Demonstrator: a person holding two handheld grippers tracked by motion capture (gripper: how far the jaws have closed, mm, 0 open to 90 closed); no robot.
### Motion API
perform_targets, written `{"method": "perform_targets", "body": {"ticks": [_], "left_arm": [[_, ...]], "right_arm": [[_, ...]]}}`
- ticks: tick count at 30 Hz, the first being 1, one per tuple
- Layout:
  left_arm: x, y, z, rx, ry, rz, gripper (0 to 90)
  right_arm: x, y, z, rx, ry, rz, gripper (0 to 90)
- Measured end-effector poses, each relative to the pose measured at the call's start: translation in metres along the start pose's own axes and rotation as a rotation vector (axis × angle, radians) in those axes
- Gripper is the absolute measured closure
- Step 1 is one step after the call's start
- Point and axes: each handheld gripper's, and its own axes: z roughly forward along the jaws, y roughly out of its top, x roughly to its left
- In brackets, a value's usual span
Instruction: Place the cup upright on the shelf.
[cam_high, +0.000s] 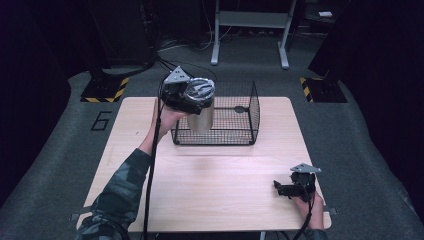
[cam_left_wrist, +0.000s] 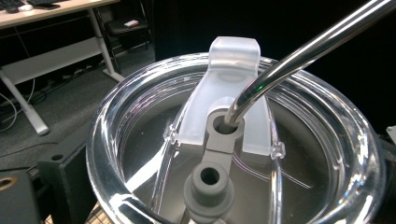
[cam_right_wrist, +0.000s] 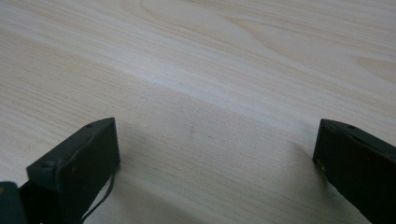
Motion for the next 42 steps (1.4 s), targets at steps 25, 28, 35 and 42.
{"method": "perform_targets", "body": {"ticks": [25, 28, 35, 42], "left_arm": [[0.018, 0.005, 0.037, 0.01, 0.039, -0.048, 3.9], [0.019, 0.006, 0.042, 0.017, 0.044, -0.046, 3.9], [0.021, 0.006, 0.058, 0.03, 0.06, -0.043, 3.8], [0.025, 0.003, 0.074, 0.039, 0.087, -0.059, 3.9]], "right_arm": [[0.0, 0.0, 0.0, -0.001, -0.001, 0.007, 0.1], [0.0, 0.0, 0.0, 0.002, 0.001, 0.006, 0.1], [0.0, 0.0, 0.0, 0.002, 0.001, 0.003, 0.1], [0.0, 0.0, 0.0, 0.001, 0.001, 0.002, 0.1]]}}
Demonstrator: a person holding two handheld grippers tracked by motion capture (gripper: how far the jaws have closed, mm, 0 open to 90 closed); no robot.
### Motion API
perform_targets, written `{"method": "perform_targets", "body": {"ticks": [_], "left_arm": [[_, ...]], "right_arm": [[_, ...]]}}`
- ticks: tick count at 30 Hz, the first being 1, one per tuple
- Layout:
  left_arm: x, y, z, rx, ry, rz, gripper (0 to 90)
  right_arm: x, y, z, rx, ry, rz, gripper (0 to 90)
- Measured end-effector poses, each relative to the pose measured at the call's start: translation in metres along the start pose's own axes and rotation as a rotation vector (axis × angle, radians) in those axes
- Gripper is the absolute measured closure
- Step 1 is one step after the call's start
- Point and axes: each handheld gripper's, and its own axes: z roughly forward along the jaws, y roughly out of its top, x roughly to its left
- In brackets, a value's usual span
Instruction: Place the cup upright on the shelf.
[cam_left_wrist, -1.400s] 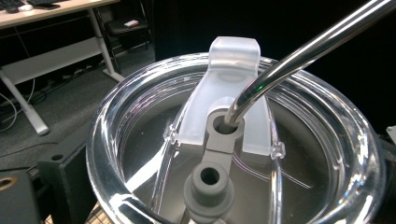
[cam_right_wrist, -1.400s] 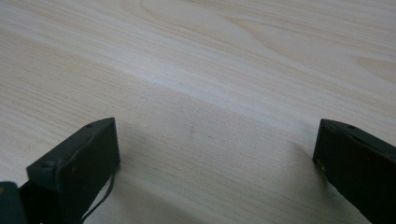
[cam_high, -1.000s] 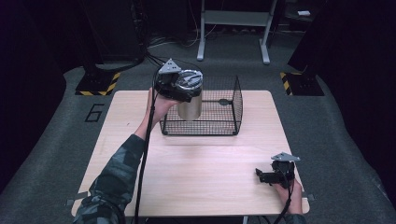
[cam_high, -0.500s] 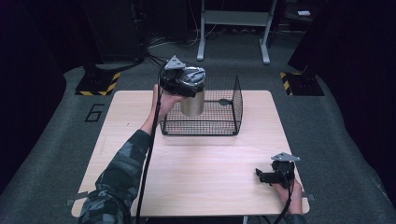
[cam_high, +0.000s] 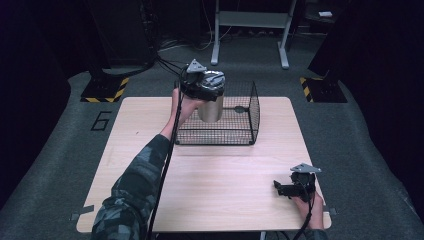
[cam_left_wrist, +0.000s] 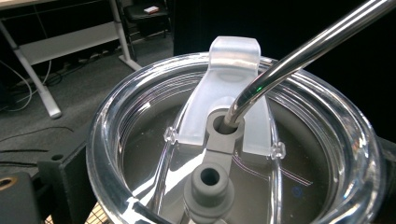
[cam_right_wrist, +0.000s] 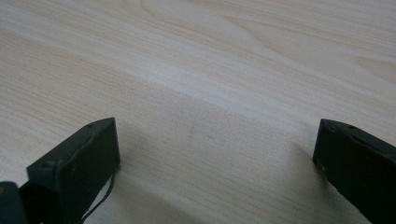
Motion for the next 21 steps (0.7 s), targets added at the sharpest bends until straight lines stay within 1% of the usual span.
{"method": "perform_targets", "body": {"ticks": [3, 6, 7, 9, 16, 20, 21], "left_arm": [[0.002, -0.002, 0.006, 0.017, 0.005, -0.001, 3.8], [0.003, -0.004, 0.013, 0.026, 0.014, -0.011, 3.9], [0.003, -0.005, 0.015, 0.028, 0.018, -0.013, 3.8], [0.004, -0.006, 0.019, 0.027, 0.025, -0.018, 3.8], [0.009, -0.013, 0.032, 0.04, 0.034, -0.06, 3.8], [0.009, -0.016, 0.039, 0.058, 0.046, -0.056, 3.8], [0.01, -0.017, 0.041, 0.056, 0.053, -0.06, 3.8]], "right_arm": [[0.0, 0.0, 0.0, 0.0, 0.0, 0.0, 0.1], [0.0, 0.0, 0.0, 0.001, 0.0, 0.0, 0.1], [0.0, 0.0, 0.0, 0.011, 0.002, -0.007, 0.1], [0.0, 0.0, 0.0, 0.005, 0.002, -0.007, 0.1], [0.0, 0.0, 0.0, 0.005, 0.002, -0.005, 0.2], [0.0, 0.0, 0.0, 0.005, -0.001, -0.004, 0.2], [0.0, 0.0, 0.0, 0.005, -0.002, -0.004, 0.3]]}}
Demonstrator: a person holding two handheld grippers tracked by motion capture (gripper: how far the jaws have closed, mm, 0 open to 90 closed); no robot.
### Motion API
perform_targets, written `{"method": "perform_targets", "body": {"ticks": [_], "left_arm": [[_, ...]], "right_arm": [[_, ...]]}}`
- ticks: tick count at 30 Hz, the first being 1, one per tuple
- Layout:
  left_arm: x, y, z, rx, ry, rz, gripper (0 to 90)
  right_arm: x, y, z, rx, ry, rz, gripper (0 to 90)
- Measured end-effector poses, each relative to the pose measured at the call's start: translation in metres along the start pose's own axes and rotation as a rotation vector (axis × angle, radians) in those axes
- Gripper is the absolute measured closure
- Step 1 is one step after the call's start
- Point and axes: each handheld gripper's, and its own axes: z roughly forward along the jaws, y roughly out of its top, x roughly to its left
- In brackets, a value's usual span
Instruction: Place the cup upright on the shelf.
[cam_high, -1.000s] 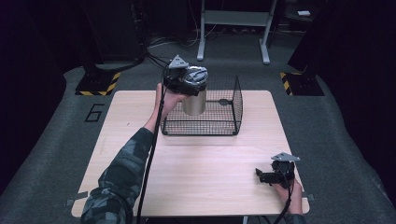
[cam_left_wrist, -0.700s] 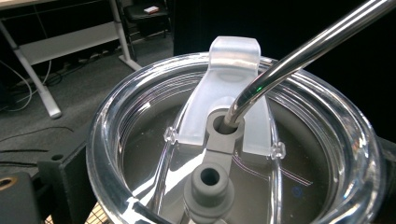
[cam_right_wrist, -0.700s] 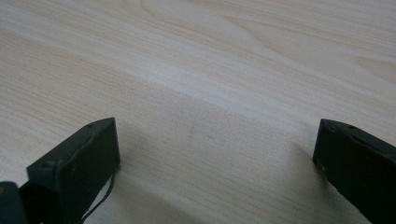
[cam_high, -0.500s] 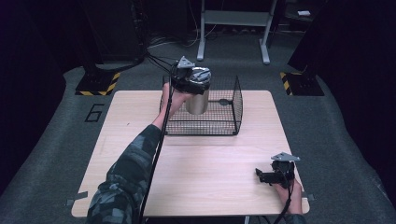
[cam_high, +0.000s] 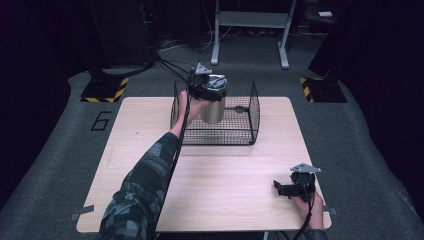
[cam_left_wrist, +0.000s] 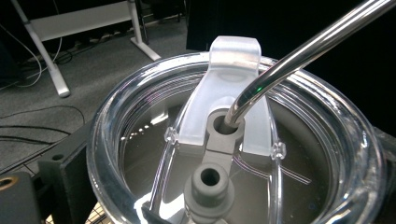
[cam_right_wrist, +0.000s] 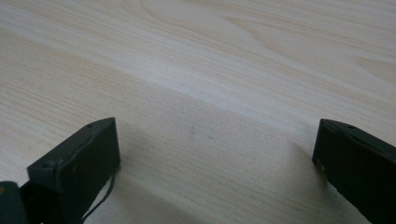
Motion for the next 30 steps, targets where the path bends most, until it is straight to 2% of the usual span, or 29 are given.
{"method": "perform_targets", "body": {"ticks": [11, 17, 25, 26, 30], "left_arm": [[0.005, -0.012, 0.02, 0.027, 0.018, -0.048, 3.8], [0.005, -0.018, 0.031, 0.057, 0.037, -0.043, 3.8], [0.008, -0.025, 0.041, 0.077, 0.042, -0.068, 3.8], [0.007, -0.026, 0.044, 0.063, 0.052, -0.082, 3.8], [0.008, -0.029, 0.049, 0.084, 0.054, -0.071, 3.8]], "right_arm": [[0.0, 0.0, 0.0, -0.008, 0.001, 0.004, 0.5], [0.0, 0.0, 0.0, -0.006, 0.004, 0.005, 0.6], [0.001, 0.0, 0.0, -0.004, 0.004, 0.006, 0.7], [0.001, 0.0, 0.0, -0.004, 0.004, 0.006, 0.7], [0.001, 0.0, 0.0, -0.005, 0.005, 0.006, 0.8]]}}
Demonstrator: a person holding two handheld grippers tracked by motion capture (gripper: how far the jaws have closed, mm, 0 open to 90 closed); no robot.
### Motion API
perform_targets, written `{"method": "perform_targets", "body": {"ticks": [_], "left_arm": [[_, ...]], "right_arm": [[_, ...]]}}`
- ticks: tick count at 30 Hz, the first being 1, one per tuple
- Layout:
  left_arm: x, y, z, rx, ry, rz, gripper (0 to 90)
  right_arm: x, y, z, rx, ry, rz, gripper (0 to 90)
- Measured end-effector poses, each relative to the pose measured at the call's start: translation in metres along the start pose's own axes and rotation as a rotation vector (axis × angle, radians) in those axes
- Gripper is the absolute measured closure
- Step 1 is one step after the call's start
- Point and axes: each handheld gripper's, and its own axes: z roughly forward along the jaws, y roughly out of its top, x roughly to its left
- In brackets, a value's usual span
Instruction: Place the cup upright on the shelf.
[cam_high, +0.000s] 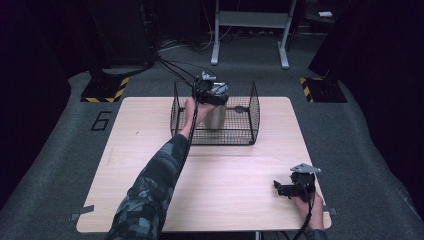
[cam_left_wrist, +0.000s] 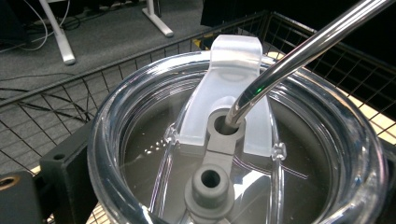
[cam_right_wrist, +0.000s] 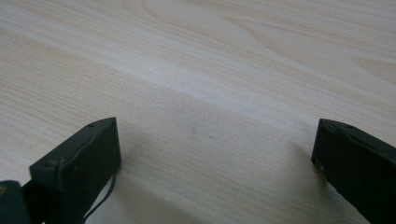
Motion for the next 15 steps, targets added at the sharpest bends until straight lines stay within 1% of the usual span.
{"method": "perform_targets", "body": {"ticks": [3, 5, 7, 9, 11, 13, 14, 15], "left_arm": [[-0.001, -0.002, 0.003, -0.003, -0.006, -0.005, 3.8], [-0.002, -0.003, 0.006, -0.003, 0.0, -0.002, 3.8], [-0.002, -0.004, 0.008, -0.001, 0.0, -0.009, 3.9], [-0.003, -0.005, 0.011, 0.008, 0.007, -0.001, 3.8], [-0.003, -0.006, 0.013, 0.022, -0.002, 0.011, 3.9], [-0.005, -0.007, 0.015, 0.028, 0.001, 0.019, 3.8], [-0.005, -0.008, 0.015, 0.041, 0.002, 0.025, 3.8], [-0.004, -0.009, 0.016, 0.035, -0.001, 0.022, 3.8]], "right_arm": [[0.0, 0.0, 0.0, 0.0, 0.002, -0.004, 0.8], [0.0, 0.0, 0.0, 0.0, 0.002, -0.003, 0.8], [0.0, 0.0, 0.0, 0.0, 0.002, -0.003, 0.9], [0.0, 0.0, 0.0, -0.003, -0.004, 0.001, 0.9], [0.0, 0.0, 0.0, -0.003, -0.004, 0.001, 0.9], [0.0, 0.0, 0.0, -0.003, -0.004, 0.001, 1.0], [0.0, 0.0, 0.0, -0.002, -0.003, 0.001, 1.1], [0.0, 0.0, 0.0, -0.004, -0.004, -0.001, 1.1]]}}
